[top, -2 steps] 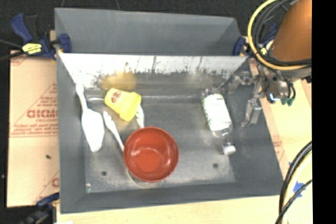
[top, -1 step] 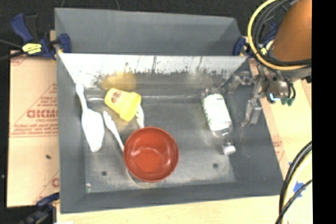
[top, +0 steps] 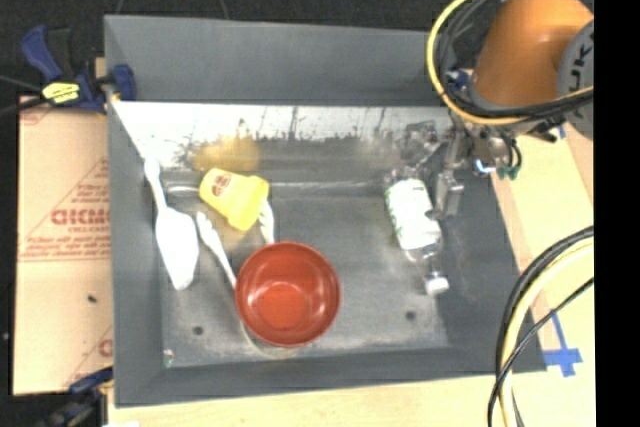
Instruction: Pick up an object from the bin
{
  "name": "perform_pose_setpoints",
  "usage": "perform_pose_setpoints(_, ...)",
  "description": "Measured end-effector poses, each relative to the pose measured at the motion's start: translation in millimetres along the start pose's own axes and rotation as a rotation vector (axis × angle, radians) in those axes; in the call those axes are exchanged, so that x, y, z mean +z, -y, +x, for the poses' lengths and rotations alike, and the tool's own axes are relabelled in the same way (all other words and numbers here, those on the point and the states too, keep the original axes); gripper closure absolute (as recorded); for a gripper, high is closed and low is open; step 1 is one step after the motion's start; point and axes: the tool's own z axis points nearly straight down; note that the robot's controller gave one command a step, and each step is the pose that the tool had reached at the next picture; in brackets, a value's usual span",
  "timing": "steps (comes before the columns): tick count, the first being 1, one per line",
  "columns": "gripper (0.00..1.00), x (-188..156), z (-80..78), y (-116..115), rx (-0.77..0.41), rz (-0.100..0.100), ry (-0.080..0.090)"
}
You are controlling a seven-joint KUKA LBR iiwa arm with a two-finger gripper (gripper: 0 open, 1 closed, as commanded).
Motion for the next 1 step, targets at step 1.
perform_pose_setpoints(1, 0.0, -8.9, 19.8, -6.7, -0.002, -0.005, -0.01)
